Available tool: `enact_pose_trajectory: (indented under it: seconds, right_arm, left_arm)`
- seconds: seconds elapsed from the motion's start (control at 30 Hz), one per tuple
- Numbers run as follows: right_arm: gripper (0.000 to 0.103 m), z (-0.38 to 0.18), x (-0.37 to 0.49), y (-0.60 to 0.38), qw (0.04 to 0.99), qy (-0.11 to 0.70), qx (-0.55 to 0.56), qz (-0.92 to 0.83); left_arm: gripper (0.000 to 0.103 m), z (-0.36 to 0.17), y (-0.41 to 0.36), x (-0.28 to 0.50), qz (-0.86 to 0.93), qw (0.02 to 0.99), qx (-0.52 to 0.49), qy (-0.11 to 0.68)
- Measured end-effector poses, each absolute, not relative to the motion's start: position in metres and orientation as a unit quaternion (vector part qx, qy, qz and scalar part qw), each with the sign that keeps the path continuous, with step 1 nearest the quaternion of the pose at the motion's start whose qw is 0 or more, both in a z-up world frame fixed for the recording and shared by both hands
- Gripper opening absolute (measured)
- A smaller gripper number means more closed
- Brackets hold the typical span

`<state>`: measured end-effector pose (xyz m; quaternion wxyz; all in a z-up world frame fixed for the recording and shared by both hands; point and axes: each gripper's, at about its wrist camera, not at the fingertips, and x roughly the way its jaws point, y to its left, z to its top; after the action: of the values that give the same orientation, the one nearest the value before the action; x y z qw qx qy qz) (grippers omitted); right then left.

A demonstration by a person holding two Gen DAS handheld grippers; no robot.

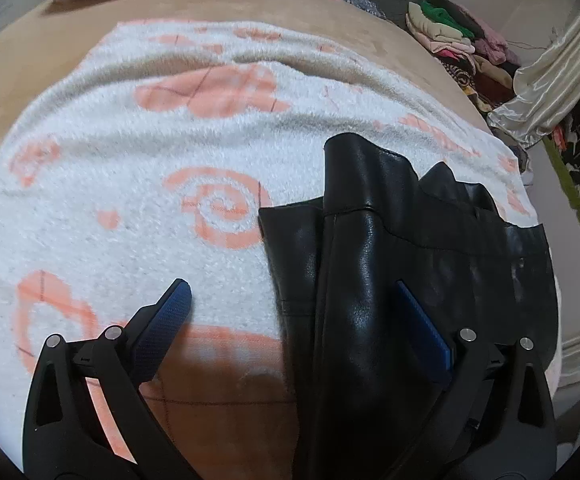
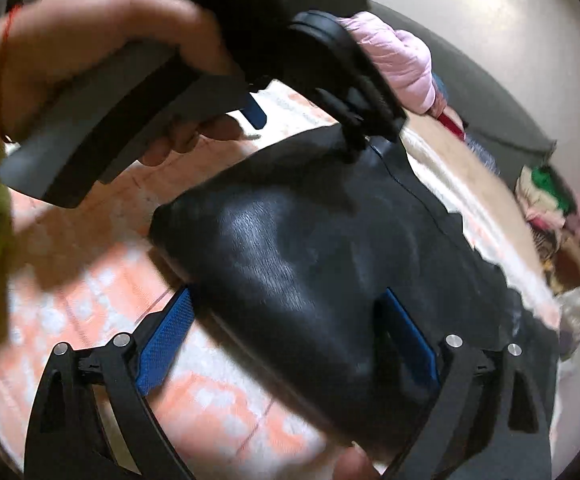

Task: Fold large clothes
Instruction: 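Grasp the folded jacket edge with the right tool while the left tool grasps beside it, then lift the held jacket edge with both tools and fold it over the stack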

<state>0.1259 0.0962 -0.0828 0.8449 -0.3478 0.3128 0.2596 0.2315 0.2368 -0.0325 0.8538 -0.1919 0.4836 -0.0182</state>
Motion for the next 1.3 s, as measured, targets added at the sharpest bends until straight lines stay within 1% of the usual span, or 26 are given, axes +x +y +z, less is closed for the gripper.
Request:
enact_pose_trajectory:
  seconds: [0.07,0.1,0.13,0.17,0.2,0.23,0.27,0.37,0.53,0.57,0.6,0.63,0.67,0.73,0.77,0.8,0.9,1.07,1.17,1.3]
  right_arm:
    - [0.092,-0.086,0.126,0.101,0.846,0.294,-0.367,0.251]
    - [0.089,-0.086,0.125,0.103,0.848,0.284,-0.373,0.248]
    - [0.078,-0.085,0.123,0.103,0.849,0.277,-0.376,0.248]
    - [0.062,-0.083,0.119,0.102,0.849,0.27,-0.376,0.255]
    - [0.056,-0.08,0.114,0.101,0.85,0.261,-0.377,0.258]
    - [0.042,-0.078,0.111,0.101,0.853,0.251,-0.379,0.257]
    - [0.035,-0.074,0.108,0.101,0.855,0.24,-0.38,0.258]
    - [0.025,-0.056,0.106,0.092,0.874,0.227,-0.346,0.256]
    - [0.022,-0.032,0.105,0.072,0.889,0.221,-0.303,0.264]
    - [0.021,-0.029,0.106,0.068,0.89,0.222,-0.294,0.267]
    - [0.021,-0.025,0.106,0.064,0.893,0.221,-0.288,0.267]
    - [0.02,-0.023,0.106,0.062,0.895,0.219,-0.284,0.266]
    - [0.02,-0.019,0.106,0.059,0.897,0.217,-0.279,0.266]
    - [0.02,-0.016,0.106,0.053,0.899,0.217,-0.267,0.27]
    - [0.02,-0.014,0.106,0.049,0.901,0.215,-0.261,0.271]
    - [0.02,-0.011,0.104,0.046,0.903,0.212,-0.258,0.27]
    - [0.018,0.003,0.099,0.032,0.91,0.198,-0.249,0.266]
    - [0.017,0.031,0.094,-0.008,0.926,0.183,-0.209,0.255]
    - [0.016,0.047,0.098,-0.041,0.938,0.18,-0.172,0.241]
    - [0.014,0.058,0.109,-0.087,0.949,0.185,-0.122,0.224]
  left_arm:
    - [0.093,-0.037,0.238,0.233,-0.022,0.849,-0.2,0.488]
    - [0.093,-0.039,0.238,0.234,-0.024,0.847,-0.205,0.49]
    - [0.093,-0.04,0.239,0.234,-0.026,0.846,-0.208,0.49]
    - [0.093,-0.041,0.24,0.234,-0.028,0.845,-0.212,0.491]
    - [0.093,-0.041,0.24,0.234,-0.029,0.844,-0.215,0.491]
    - [0.093,-0.041,0.24,0.234,-0.031,0.843,-0.217,0.491]
    - [0.093,-0.041,0.241,0.234,-0.032,0.843,-0.219,0.491]
    - [0.093,-0.04,0.24,0.233,-0.034,0.841,-0.225,0.49]
    - [0.093,-0.033,0.234,0.228,-0.057,0.841,-0.248,0.477]
    - [0.091,-0.032,0.231,0.228,-0.064,0.84,-0.252,0.477]
    - [0.079,-0.03,0.226,0.226,-0.074,0.84,-0.261,0.47]
    - [0.07,-0.028,0.223,0.226,-0.084,0.84,-0.266,0.465]
    - [0.059,-0.025,0.22,0.225,-0.091,0.841,-0.266,0.461]
    - [0.053,-0.015,0.212,0.221,-0.084,0.853,-0.254,0.448]
    - [0.047,-0.007,0.209,0.218,-0.088,0.86,-0.255,0.434]
    - [0.044,-0.001,0.206,0.216,-0.091,0.864,-0.256,0.424]
    - [0.042,0.02,0.195,0.21,-0.093,0.873,-0.27,0.396]
    - [0.042,0.064,0.153,0.209,-0.09,0.893,-0.239,0.369]
    - [0.042,0.094,0.11,0.216,-0.095,0.907,-0.191,0.362]
    - [0.043,0.115,0.062,0.226,-0.105,0.915,-0.147,0.36]
